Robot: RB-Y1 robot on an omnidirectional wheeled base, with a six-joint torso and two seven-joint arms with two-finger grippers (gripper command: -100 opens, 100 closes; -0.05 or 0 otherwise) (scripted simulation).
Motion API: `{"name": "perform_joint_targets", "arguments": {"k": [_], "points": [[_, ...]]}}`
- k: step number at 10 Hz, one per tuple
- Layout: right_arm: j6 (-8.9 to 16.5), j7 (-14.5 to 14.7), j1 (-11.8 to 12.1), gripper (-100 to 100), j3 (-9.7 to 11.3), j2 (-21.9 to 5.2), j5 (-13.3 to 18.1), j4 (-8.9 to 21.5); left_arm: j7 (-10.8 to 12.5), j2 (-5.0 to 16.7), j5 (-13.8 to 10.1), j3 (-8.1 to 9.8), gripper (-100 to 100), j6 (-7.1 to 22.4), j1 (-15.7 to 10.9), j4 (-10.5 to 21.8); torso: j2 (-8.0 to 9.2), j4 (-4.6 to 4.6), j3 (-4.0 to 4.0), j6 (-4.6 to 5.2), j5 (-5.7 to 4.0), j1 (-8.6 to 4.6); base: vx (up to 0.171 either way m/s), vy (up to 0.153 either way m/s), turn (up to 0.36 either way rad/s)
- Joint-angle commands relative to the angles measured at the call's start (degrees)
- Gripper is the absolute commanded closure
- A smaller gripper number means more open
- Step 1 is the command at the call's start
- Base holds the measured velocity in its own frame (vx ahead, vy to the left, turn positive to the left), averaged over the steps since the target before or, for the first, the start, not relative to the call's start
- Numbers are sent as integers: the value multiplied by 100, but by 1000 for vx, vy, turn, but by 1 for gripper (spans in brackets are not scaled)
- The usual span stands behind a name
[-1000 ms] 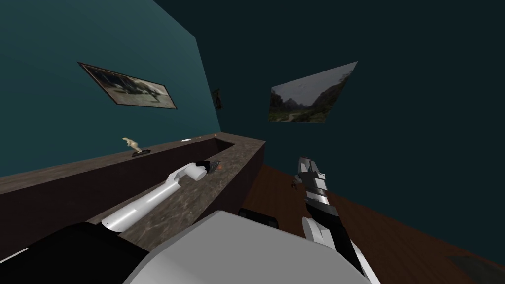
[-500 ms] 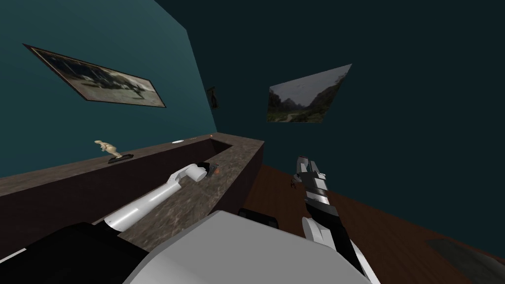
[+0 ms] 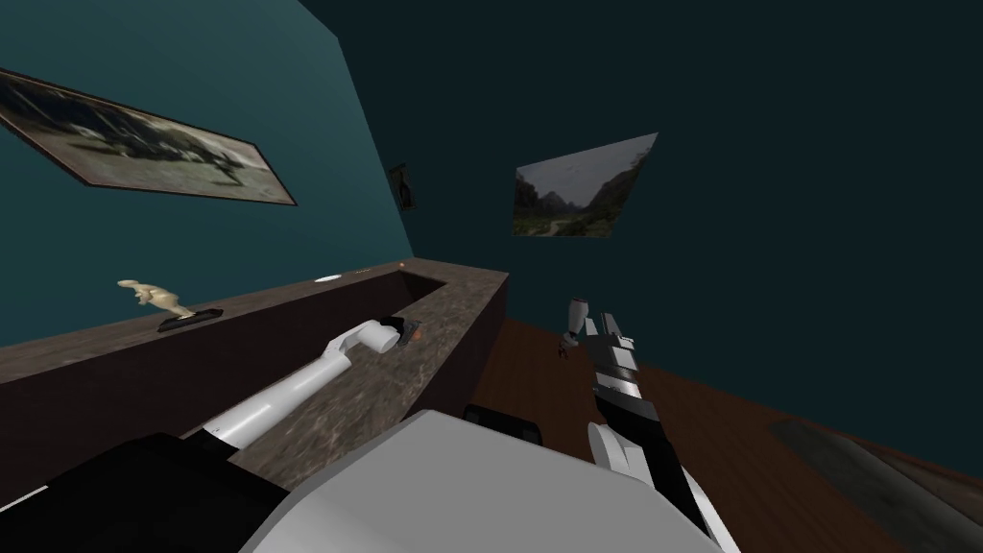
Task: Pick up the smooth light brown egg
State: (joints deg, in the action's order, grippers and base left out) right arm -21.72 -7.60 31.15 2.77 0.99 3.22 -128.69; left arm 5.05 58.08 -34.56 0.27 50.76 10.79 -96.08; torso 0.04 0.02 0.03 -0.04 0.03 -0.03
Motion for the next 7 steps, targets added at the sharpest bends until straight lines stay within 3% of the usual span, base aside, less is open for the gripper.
{"name": "perform_joint_targets", "arguments": {"k": [1, 5, 6, 7], "points": [[0, 0, 0, 0, 0, 0, 0, 0, -25, -12, -20, 40, -100, -56, -25, 163, 0, 0, 0, 0, 0, 0, -43, -4, -138], [0, 0, 0, 0, 0, 0, 0, 0, -109, -51, -76, 127, -100, -233, -70, 616, -6, -1, -3, 0, 0, 0, -46, -6, -131], [0, 0, 0, 0, 0, 0, 0, 0, -83, -58, -47, 104, -100, -193, -73, 539, -7, -1, -4, 0, 0, 2, -20, -1, -22], [0, 0, 1, 0, -1, 0, 0, 0, -87, -59, -48, 105, 100, -202, -76, 553, -14, -2, -7, -2, 0, 3, -7, -1, 18]]}}
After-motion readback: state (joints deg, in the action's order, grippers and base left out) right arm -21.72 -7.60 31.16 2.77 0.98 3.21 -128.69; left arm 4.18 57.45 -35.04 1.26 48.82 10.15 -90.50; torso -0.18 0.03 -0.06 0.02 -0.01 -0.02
